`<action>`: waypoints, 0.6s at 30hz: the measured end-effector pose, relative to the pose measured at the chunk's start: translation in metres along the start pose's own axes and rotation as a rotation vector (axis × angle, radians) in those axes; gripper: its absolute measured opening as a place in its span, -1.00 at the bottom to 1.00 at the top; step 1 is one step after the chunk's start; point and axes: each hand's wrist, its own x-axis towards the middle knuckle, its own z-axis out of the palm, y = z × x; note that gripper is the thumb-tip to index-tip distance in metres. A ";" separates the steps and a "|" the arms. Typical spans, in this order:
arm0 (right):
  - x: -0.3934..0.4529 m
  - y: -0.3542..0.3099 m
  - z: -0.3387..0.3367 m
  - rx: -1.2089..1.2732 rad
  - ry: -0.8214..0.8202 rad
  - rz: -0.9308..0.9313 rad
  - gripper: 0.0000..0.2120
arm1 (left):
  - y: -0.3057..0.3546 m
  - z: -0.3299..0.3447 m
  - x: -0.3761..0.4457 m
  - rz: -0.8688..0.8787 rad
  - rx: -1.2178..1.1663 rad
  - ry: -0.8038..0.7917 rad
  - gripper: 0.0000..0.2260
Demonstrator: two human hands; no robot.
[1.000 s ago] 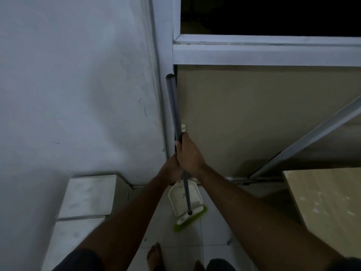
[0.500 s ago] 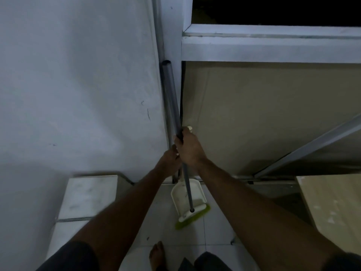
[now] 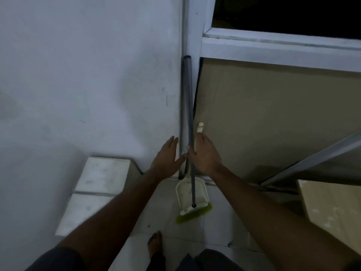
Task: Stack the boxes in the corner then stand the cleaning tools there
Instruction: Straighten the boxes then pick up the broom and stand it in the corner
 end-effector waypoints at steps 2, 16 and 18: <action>-0.012 -0.004 0.002 -0.089 -0.036 -0.049 -0.39 | -0.001 -0.007 -0.019 0.012 0.046 0.047 -0.28; -0.114 -0.117 0.065 -0.255 -0.128 -0.494 -0.39 | -0.052 -0.065 -0.223 -0.159 0.238 0.220 -0.22; -0.134 -0.143 0.080 -0.270 -0.145 -0.552 -0.37 | -0.066 -0.074 -0.264 -0.199 0.263 0.252 -0.23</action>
